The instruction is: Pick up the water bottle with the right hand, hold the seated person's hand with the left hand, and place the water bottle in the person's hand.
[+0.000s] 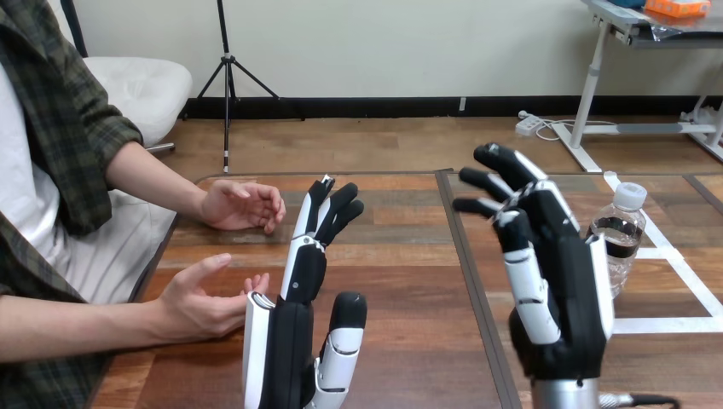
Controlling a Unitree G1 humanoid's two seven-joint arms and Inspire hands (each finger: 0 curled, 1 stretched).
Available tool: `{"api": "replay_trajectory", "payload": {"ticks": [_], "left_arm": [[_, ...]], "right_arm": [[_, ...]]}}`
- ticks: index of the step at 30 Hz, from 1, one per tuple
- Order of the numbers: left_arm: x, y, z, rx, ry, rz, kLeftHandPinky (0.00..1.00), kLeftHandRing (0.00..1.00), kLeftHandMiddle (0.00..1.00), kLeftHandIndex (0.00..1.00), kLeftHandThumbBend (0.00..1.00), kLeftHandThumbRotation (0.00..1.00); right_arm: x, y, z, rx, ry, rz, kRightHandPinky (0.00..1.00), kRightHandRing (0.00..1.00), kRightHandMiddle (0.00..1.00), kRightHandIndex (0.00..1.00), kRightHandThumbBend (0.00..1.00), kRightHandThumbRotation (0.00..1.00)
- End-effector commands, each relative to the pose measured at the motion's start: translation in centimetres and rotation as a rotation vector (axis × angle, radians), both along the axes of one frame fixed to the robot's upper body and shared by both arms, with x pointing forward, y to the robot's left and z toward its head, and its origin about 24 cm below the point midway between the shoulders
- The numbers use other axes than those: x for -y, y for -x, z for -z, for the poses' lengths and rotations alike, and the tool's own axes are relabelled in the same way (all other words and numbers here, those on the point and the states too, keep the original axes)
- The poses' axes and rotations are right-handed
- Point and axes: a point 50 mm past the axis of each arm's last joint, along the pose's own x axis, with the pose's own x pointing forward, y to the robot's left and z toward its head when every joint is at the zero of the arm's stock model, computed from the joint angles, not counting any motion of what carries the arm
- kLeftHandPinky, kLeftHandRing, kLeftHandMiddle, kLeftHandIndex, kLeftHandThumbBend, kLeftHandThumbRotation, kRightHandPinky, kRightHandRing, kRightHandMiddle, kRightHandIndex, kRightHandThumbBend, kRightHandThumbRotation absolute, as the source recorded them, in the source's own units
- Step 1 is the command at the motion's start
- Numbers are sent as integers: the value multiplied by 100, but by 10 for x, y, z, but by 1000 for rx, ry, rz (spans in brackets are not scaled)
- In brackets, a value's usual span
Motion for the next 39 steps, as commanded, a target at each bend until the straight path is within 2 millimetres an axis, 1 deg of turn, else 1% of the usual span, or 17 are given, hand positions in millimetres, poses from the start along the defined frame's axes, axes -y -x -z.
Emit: {"api": "replay_trajectory", "payload": {"ticks": [1,6,10,19,30,36,39], "left_arm": [[11,-8,-13,56,80,-11,87,85,89,95,42,100],[11,-9,-13,53,81,-9,87,85,89,95,43,100],[11,-8,-13,47,75,-8,88,86,89,96,43,100],[11,-8,-12,39,69,-8,89,87,90,96,42,100],[11,-8,-12,37,71,-13,91,87,89,96,43,100],[12,-9,-12,36,70,-8,91,87,89,96,42,100],[12,-9,-12,37,74,-6,91,87,89,96,42,100]], "right_arm": [[4,-18,-32,193,58,41,68,80,84,79,48,52],[9,-21,-39,246,111,88,69,82,85,79,50,46],[14,-24,-43,280,143,138,71,84,86,80,55,38],[25,-31,-48,328,185,231,75,85,86,82,62,32],[40,-41,-54,339,217,360,80,87,87,82,69,33],[48,-47,-55,317,244,424,84,90,89,83,72,36],[52,-50,-54,298,261,452,87,93,92,85,73,38]]}}
